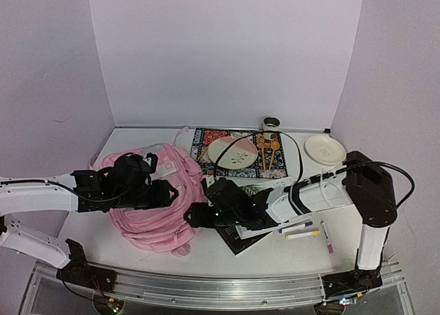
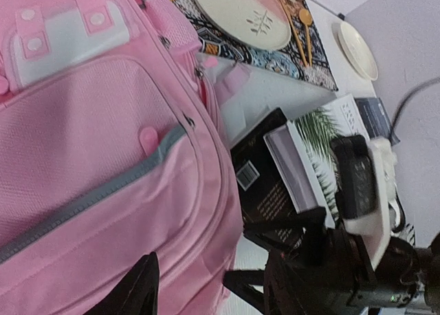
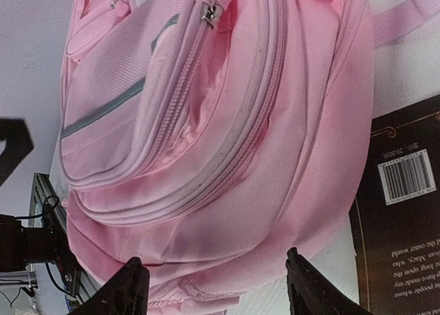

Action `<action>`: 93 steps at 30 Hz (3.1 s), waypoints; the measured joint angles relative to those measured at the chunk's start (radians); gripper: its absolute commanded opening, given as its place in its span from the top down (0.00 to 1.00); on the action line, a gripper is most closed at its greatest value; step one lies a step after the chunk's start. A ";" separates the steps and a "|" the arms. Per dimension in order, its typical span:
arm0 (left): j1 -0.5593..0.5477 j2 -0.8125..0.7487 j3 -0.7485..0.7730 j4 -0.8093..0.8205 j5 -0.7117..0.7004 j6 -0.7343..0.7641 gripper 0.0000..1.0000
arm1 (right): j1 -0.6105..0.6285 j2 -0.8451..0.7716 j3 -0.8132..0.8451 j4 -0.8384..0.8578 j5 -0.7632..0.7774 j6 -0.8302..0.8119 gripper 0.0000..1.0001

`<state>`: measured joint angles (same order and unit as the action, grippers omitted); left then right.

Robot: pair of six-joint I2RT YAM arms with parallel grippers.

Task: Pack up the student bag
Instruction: Hold the largest pocket of the student bag, then grab the largest pocket of the student bag, then unzip the largest pocket of the student bag.

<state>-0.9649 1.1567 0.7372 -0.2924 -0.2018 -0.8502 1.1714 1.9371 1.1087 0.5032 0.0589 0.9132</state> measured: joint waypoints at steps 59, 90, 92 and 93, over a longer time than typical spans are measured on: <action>-0.357 0.179 -0.111 -0.023 -0.116 -0.468 0.94 | -0.026 0.093 0.106 -0.008 -0.050 0.000 1.00; -0.361 -0.047 -0.066 -0.530 -0.175 -0.525 1.00 | -0.220 -0.126 0.025 -0.065 -0.190 -0.213 0.99; -0.361 -0.042 -0.052 -0.553 -0.182 -0.526 1.00 | -0.223 -0.128 0.026 -0.070 -0.203 -0.216 0.87; -0.361 -0.028 -0.035 -0.564 -0.188 -0.521 1.00 | -0.223 -0.128 0.026 -0.076 -0.209 -0.215 0.80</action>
<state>-1.3258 1.1286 0.7021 -0.8568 -0.3900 -1.3715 0.9488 1.8088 1.1343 0.4272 -0.1497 0.6980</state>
